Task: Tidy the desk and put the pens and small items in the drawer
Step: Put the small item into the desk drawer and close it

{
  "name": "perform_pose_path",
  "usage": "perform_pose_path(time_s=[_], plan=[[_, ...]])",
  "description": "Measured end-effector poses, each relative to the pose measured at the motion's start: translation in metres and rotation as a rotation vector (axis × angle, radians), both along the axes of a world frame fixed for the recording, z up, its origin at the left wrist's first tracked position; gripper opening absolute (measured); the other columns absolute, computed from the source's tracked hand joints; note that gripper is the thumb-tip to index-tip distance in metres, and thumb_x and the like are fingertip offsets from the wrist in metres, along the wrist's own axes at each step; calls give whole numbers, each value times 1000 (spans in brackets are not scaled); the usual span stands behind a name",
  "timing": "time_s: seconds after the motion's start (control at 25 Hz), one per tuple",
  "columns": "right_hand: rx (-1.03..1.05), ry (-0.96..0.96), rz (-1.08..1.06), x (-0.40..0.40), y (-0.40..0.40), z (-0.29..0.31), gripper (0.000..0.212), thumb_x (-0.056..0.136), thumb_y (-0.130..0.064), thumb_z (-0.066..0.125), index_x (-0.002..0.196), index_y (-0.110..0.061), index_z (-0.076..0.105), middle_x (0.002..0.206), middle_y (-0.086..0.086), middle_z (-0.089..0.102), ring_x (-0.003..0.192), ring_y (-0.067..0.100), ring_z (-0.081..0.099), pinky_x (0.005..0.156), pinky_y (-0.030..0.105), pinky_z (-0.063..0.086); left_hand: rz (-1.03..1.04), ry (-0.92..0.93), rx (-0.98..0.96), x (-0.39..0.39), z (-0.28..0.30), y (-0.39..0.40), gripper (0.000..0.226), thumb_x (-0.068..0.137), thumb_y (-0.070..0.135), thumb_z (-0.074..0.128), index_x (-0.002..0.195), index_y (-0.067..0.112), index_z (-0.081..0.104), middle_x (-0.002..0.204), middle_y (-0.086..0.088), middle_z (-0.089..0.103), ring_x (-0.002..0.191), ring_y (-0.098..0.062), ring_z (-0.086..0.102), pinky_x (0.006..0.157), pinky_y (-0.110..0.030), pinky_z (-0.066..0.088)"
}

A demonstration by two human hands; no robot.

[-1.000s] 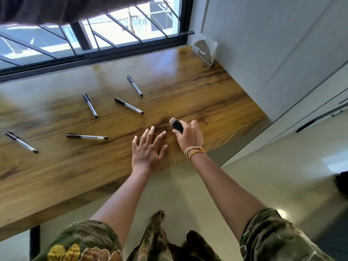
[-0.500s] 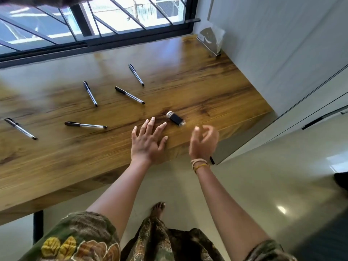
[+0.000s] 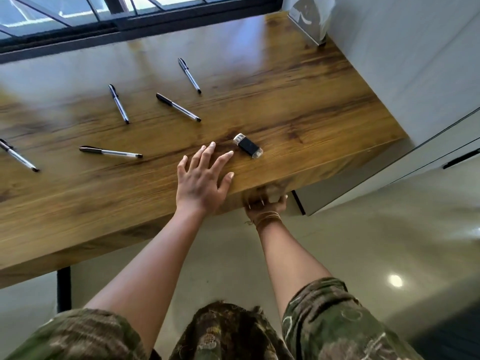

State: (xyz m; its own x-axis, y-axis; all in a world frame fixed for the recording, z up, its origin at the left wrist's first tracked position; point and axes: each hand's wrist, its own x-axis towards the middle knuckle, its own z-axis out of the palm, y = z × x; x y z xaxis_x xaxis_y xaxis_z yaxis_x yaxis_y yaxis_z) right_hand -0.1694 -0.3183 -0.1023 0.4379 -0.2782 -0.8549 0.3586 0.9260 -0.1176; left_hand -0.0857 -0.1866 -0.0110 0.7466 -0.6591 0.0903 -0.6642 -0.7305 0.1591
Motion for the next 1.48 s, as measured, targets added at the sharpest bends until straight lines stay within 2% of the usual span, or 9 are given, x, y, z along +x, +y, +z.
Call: perform_pose_path(time_s=[0.32, 0.44, 0.64, 0.72, 0.84, 0.92, 1.04, 1.24, 1.48], plan=[[-74, -2, 37, -40, 14, -15, 70, 78, -74, 49, 116, -16, 63, 107, 8, 65, 103, 28, 61, 98, 47, 47, 5, 8, -15, 2, -1, 0, 47, 94, 52, 35, 141, 46, 33, 157, 1, 26, 145, -21, 22, 116, -52, 16], [-62, -29, 52, -72, 16, -19, 65, 79, -73, 49, 107, -16, 64, 108, 9, 65, 110, 29, 58, 105, 47, 42, 6, 55, -24, -1, 3, 2, 45, 96, 47, 36, 141, 43, 34, 158, -1, 24, 147, -21, 20, 117, -52, 13], [-126, 72, 155, -112, 28, -11, 54, 84, -63, 49, 103, -14, 62, 102, 11, 64, 102, 28, 60, 103, 46, 42, -57, 33, -187, -99, -12, 31, 43, 92, 33, 47, 135, 29, 46, 155, -6, 27, 144, -22, 26, 115, -50, 25], [-348, 271, 280, -127, 39, 2, 44, 90, -51, 50, 109, -13, 59, 97, 10, 62, 98, 28, 61, 91, 38, 46, -164, 47, -87, -134, -21, 46, 42, 95, 40, 40, 135, 27, 45, 152, -3, 34, 138, -22, 37, 102, -42, 39], [-1060, 852, 218, -151, 55, 26, 17, 90, -19, 54, 102, -9, 58, 98, 10, 63, 93, 27, 61, 71, 25, 43, -70, 142, -10, -150, -15, 48, 37, 98, 43, 35, 129, 26, 50, 126, 2, 59, 109, -23, 61, 82, -36, 46], [-1606, 947, 208, -160, 63, 52, 12, 89, -13, 53, 99, -10, 59, 97, 4, 57, 89, 15, 52, 67, 14, 37, -22, 214, -16, -160, -7, 48, 36, 100, 42, 34, 127, 26, 52, 117, 2, 64, 102, -24, 62, 81, -37, 45], [-2097, 867, 589, -162, 66, 72, 17, 89, -21, 51, 99, -14, 64, 98, -1, 60, 92, 10, 50, 81, 21, 42, -15, 268, -29, -181, -4, 60, 36, 100, 41, 34, 129, 28, 52, 116, 2, 66, 102, -26, 62, 84, -38, 47], [-2228, 1094, 1385, -201, 80, 79, 47, 97, -37, 30, 95, -17, 73, 98, 6, 73, 95, 27, 63, 89, 39, 38, -72, 300, 11, -239, 0, 77, 37, 100, 36, 36, 134, 27, 49, 124, 1, 64, 109, -24, 61, 88, -37, 49], [-2240, 1201, 1428, -286, 106, 80, 55, 99, -38, 26, 92, -12, 74, 95, 6, 74, 93, 26, 63, 90, 39, 38, -143, 365, 69, -315, 0, 104, 41, 101, 34, 37, 141, 24, 42, 131, 1, 60, 115, -24, 59, 91, -38, 50]])
